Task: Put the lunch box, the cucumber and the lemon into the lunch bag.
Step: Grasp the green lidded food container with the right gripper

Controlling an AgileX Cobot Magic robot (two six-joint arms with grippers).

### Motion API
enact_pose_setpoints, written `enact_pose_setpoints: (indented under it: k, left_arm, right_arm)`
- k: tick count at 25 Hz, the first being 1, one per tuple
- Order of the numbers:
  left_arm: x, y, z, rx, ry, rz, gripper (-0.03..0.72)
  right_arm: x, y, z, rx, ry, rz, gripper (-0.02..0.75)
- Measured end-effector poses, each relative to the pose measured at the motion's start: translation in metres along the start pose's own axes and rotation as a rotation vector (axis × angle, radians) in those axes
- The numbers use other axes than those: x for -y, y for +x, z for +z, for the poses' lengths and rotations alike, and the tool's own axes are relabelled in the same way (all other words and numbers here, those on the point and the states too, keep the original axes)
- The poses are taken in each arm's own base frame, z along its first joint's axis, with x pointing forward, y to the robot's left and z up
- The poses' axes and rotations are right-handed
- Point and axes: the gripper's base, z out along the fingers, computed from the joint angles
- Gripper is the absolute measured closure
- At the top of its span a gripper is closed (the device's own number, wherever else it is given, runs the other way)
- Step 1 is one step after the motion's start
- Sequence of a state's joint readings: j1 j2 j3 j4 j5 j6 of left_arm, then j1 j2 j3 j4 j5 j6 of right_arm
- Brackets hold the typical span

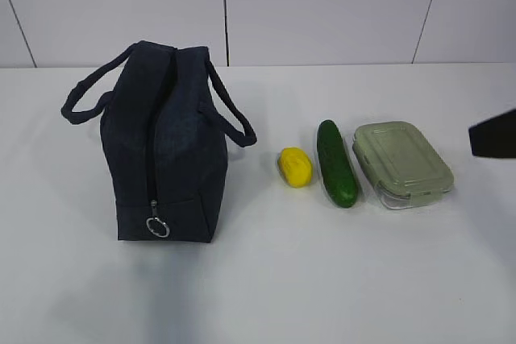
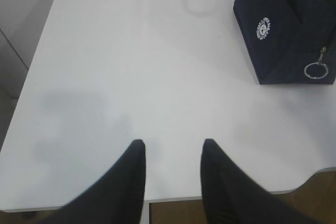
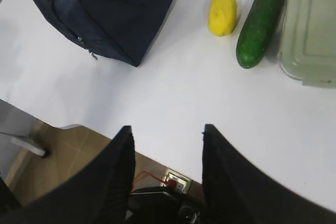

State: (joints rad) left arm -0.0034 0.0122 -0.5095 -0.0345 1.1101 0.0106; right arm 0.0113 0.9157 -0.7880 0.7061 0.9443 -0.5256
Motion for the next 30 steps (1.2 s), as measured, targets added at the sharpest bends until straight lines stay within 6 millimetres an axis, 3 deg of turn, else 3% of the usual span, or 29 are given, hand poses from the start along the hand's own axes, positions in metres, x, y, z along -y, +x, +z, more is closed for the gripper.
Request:
enact_pose_setpoints:
  k: [3, 6, 12, 17, 21, 24, 30]
  left_arm:
    - [0.0, 0.0, 0.0, 0.0, 0.0, 0.0, 0.45]
    - [0.0, 0.0, 0.0, 0.0, 0.0, 0.0, 0.45]
    - [0.0, 0.0, 0.0, 0.0, -0.002, -0.001, 0.45]
    - [-0.003, 0.0, 0.0, 0.0, -0.04, 0.018, 0.45]
    - [-0.005, 0.0, 0.0, -0.001, -0.06, 0.028, 0.45]
    - [-0.005, 0.0, 0.0, -0.001, -0.059, 0.027, 0.45]
    - [-0.005, 0.0, 0.0, -0.001, -0.057, 0.026, 0.45]
  right_arm:
    - [0.023, -0.03, 0.012, -0.059, -0.005, 0.009, 0.412]
    - [0.062, -0.053, 0.016, -0.044, -0.017, 0.088, 0.412]
    - [0.136, -0.08, 0.044, 0.04, -0.199, 0.257, 0.412]
    - [0.198, -0.078, 0.064, -0.01, -0.157, 0.337, 0.412]
    - [0.235, -0.067, 0.084, -0.068, -0.144, 0.361, 0.388]
    - [0.254, -0.064, 0.099, -0.093, -0.149, 0.362, 0.323]
    - [0.281, -0.07, 0.119, -0.093, -0.152, 0.354, 0.124]
